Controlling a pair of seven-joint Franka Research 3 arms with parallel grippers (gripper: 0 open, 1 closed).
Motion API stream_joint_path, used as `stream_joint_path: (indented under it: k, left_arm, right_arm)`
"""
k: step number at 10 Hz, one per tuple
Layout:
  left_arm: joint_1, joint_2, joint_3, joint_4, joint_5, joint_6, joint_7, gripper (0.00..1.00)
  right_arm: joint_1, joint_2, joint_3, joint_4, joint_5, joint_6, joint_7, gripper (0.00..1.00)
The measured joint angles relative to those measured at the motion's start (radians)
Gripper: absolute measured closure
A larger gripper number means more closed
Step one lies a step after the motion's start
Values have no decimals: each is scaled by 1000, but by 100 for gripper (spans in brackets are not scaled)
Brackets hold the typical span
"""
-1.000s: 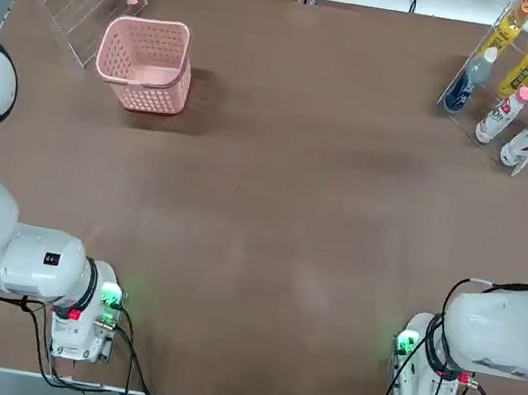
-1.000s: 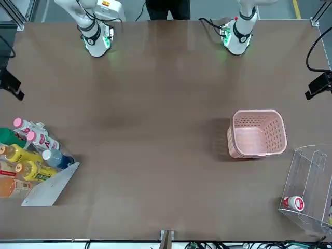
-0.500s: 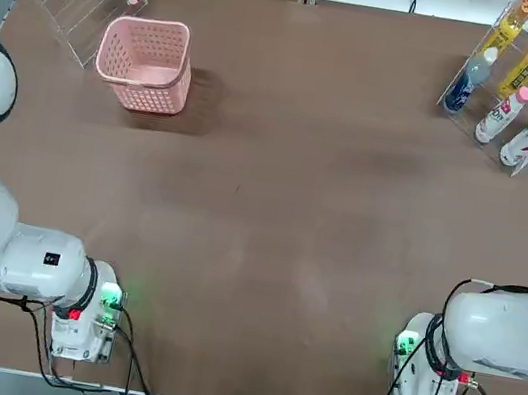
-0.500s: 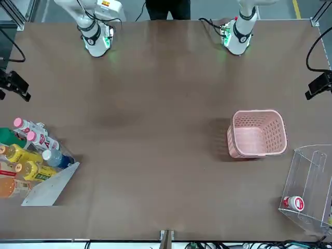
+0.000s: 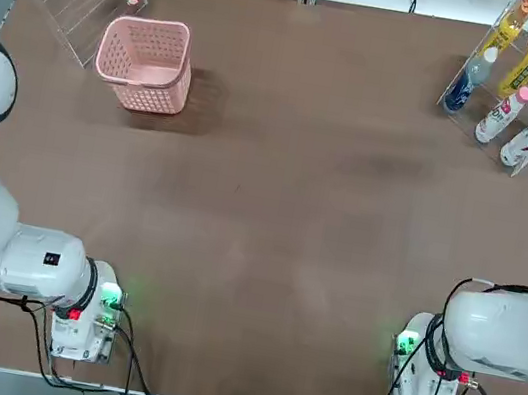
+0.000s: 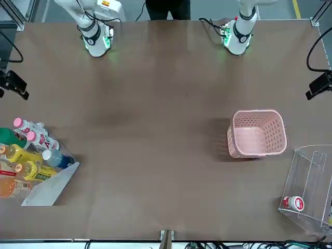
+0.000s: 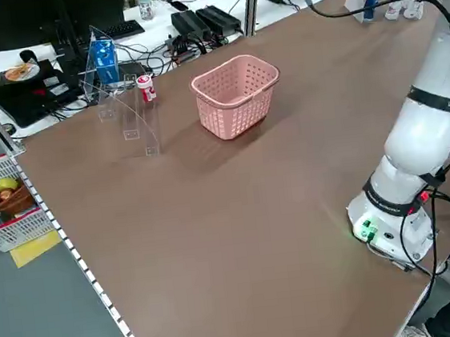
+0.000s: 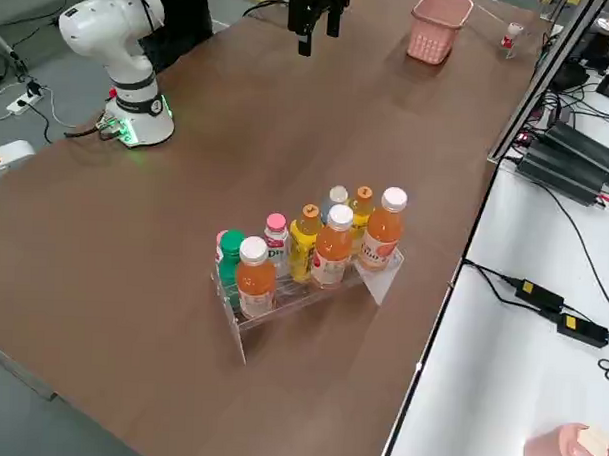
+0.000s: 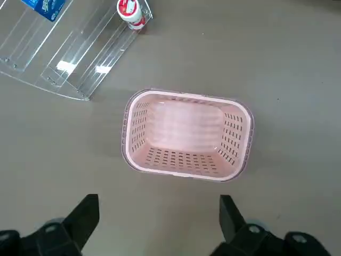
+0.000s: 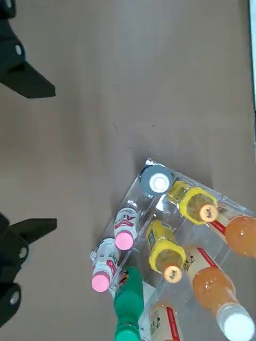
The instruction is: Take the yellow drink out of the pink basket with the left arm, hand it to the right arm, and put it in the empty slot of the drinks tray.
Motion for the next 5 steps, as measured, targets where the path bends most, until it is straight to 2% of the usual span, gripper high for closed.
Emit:
stream_joint_path:
  k: [5]
  left_arm:
    - [0,0,1,0,0,0,0,0]
  right_arm:
    - [-4,-1,0,0,0,-9,-4,0]
